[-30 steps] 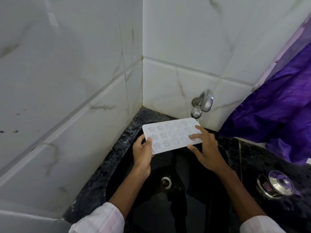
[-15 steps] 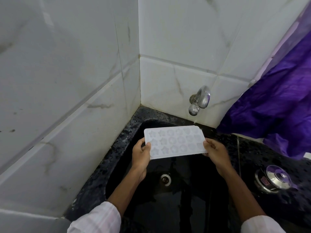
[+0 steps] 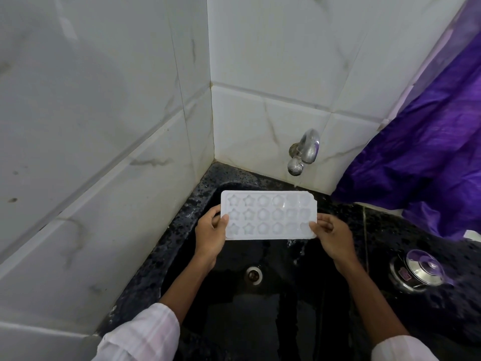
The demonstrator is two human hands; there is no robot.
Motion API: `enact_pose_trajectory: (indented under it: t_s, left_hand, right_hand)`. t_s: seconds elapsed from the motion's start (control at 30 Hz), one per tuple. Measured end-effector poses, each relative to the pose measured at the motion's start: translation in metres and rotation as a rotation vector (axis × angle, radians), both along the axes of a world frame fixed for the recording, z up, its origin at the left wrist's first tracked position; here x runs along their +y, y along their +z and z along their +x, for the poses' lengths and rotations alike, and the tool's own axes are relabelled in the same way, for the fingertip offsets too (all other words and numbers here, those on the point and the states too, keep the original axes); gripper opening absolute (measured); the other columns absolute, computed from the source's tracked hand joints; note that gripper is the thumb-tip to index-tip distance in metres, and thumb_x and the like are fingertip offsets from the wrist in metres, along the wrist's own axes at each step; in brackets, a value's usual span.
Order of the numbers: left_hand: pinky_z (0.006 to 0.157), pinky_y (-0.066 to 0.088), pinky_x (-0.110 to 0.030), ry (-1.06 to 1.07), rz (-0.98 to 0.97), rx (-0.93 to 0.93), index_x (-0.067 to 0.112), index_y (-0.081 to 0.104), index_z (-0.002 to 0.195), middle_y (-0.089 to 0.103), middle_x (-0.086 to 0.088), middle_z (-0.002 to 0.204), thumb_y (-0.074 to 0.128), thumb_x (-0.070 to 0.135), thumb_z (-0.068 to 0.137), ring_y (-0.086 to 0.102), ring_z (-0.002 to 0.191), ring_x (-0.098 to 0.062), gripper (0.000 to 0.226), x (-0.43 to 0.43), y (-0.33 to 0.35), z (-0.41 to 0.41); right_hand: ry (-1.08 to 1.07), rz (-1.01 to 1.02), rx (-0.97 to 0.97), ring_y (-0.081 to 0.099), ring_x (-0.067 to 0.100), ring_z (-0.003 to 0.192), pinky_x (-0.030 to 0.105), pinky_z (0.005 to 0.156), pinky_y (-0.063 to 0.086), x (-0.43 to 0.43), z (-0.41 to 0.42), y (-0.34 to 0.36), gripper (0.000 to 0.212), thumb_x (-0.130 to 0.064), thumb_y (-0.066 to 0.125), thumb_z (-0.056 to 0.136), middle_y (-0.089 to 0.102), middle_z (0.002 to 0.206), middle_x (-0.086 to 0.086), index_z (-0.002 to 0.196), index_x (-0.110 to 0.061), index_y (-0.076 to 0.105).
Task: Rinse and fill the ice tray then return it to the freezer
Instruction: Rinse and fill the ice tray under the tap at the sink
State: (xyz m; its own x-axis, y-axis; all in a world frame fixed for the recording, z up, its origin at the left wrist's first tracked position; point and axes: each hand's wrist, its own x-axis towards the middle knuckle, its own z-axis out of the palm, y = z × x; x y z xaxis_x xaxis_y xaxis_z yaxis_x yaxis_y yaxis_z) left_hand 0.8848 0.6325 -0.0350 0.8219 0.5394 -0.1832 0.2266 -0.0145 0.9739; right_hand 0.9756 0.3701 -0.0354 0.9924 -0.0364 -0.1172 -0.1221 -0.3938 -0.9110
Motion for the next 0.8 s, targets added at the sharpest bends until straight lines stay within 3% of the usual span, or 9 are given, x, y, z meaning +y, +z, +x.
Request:
enact_pose_trajectory:
  t_s: [0.23,0.4,0.57,0.67,0.8]
  left_hand:
    - [0.089,0.058,-0.034,0.039,0.074,-0.042,0.014,0.065,0.125,0.072,0.009,0.105,0.057,0.007,0.099,0.069,0.099,-0.008,0.028,0.002,0.0,-0.002]
    - [0.092,0.057,-0.033,0.06,0.114,-0.071,0.014,0.065,0.123,0.072,0.001,0.116,0.058,0.007,0.098,0.068,0.106,-0.012,0.027,0.003,0.001,-0.004]
    - [0.087,0.055,-0.019,0.078,0.172,-0.127,0.013,0.067,0.12,0.071,0.005,0.11,0.058,0.004,0.098,0.067,0.098,-0.003,0.025,0.004,0.004,-0.004]
    - [0.078,0.048,-0.003,0.09,0.212,-0.16,0.01,0.067,0.119,0.071,0.003,0.109,0.058,0.001,0.096,0.065,0.092,0.002,0.026,0.003,0.008,-0.002]
    - [0.08,0.047,-0.003,0.097,0.219,-0.223,0.012,0.067,0.119,0.071,0.004,0.109,0.059,0.002,0.097,0.067,0.097,-0.003,0.026,0.004,0.011,0.0]
  right_hand:
    - [0.01,-0.004,-0.06,0.064,0.003,0.087,0.021,0.079,0.051,0.001,-0.005,0.004,0.018,-0.012,0.072,0.088,0.068,0.093,-0.007,0.103,-0.018,0.065]
    - [0.024,-0.036,-0.111,0.064,0.003,0.087,0.022,0.081,0.052,0.001,-0.005,0.007,0.017,-0.011,0.074,0.086,0.068,0.091,-0.008,0.098,-0.019,0.064]
    - [0.048,-0.048,-0.145,0.066,0.005,0.088,0.023,0.082,0.053,0.001,-0.006,0.009,0.018,-0.011,0.075,0.084,0.07,0.091,-0.007,0.099,-0.016,0.065]
    - [0.055,-0.041,-0.174,0.068,0.006,0.086,0.023,0.081,0.054,0.002,-0.006,0.014,0.019,-0.01,0.076,0.084,0.071,0.09,-0.006,0.097,-0.017,0.064]
    - [0.045,-0.036,-0.204,0.068,0.003,0.085,0.023,0.082,0.054,0.003,-0.005,0.023,0.021,-0.01,0.077,0.083,0.07,0.09,-0.009,0.094,-0.022,0.063]
